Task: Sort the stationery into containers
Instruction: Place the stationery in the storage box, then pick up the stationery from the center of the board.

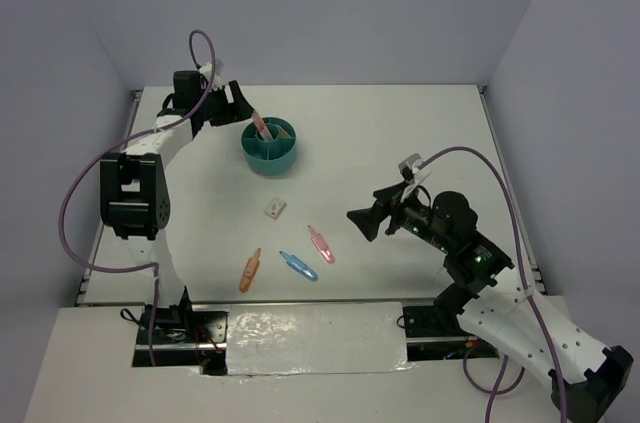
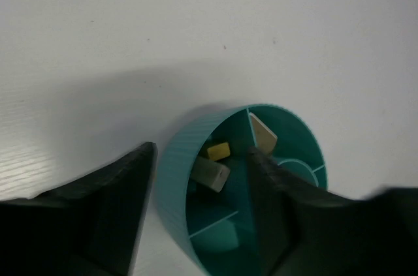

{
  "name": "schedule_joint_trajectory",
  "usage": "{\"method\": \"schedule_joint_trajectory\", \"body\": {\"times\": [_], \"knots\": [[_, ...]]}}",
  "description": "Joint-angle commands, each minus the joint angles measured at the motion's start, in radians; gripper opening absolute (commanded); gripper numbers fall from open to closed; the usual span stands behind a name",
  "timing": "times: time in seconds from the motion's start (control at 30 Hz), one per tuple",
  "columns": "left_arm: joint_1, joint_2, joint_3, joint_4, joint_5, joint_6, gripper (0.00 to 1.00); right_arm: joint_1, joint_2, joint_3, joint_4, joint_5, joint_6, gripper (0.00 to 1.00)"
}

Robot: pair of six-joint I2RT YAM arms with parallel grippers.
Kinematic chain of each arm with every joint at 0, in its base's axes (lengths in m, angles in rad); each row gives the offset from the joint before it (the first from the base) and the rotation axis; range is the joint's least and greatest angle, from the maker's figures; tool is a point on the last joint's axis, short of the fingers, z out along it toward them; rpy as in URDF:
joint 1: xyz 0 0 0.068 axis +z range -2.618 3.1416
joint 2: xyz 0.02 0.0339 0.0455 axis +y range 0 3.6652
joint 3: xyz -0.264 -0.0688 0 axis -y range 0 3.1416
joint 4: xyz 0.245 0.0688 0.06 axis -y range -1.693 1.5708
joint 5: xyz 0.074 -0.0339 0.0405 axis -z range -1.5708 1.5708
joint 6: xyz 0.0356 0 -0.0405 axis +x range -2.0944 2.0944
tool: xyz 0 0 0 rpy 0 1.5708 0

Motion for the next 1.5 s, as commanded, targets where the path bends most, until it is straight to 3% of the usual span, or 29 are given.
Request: {"method": "schedule_joint_trajectory", "body": {"times": [0.0,0.03,0.1,0.17,0.3,0.43,0.53,0.63,0.7,0.83,1.07,1.27,1.47], "knots": [[-0.001,-0.112,-0.016,0.032,-0.058,-0.032,0.90,-0.004,0.053,0.013,0.014,0.008,-0.019,1.00],[-0.001,-0.156,-0.019,0.029,-0.143,-0.048,0.99,-0.003,0.064,0.020,0.014,0.012,-0.017,1.00],[-0.001,-0.216,-0.056,-0.051,-0.210,-0.057,0.99,-0.004,0.080,0.015,0.027,0.015,-0.011,1.00],[-0.025,-0.360,-0.120,-0.080,-0.383,-0.081,0.99,-0.001,0.078,0.010,0.038,0.015,-0.006,1.00],[-0.146,-0.658,-0.428,-0.039,-0.621,-0.109,0.99,-0.001,0.078,0.012,0.035,0.026,-0.008,1.00],[-0.252,-0.810,-0.565,-0.063,-0.655,-0.123,0.99,-0.001,0.083,0.012,0.034,0.029,0.015,1.00],[-0.323,-0.893,-0.622,-0.123,-0.689,-0.138,0.99,0.000,0.135,0.030,0.006,0.113,0.098,1.00],[-0.340,-1.005,-0.620,-0.239,-0.664,-0.154,0.99,0.046,0.233,0.056,-0.032,0.269,0.260,0.97],[-0.340,-1.064,-0.565,-0.330,-0.711,-0.145,0.99,0.160,0.292,0.075,-0.040,0.449,0.343,0.97],[-0.337,-1.114,-0.440,-0.583,-0.839,-0.086,0.99,0.283,0.584,0.257,-0.067,0.583,0.491,0.98],[-0.335,-1.343,-0.599,-0.519,-1.023,-0.052,0.99,0.408,1.038,0.752,-0.338,0.827,0.705,1.00],[-0.289,-1.366,-0.633,-0.500,-0.972,-0.017,0.99,0.461,1.424,1.111,-0.540,0.896,0.813,0.99],[-0.287,-1.365,-0.636,-0.497,-0.931,0.001,0.99,0.473,1.583,1.248,-0.654,0.954,0.896,0.93]]}}
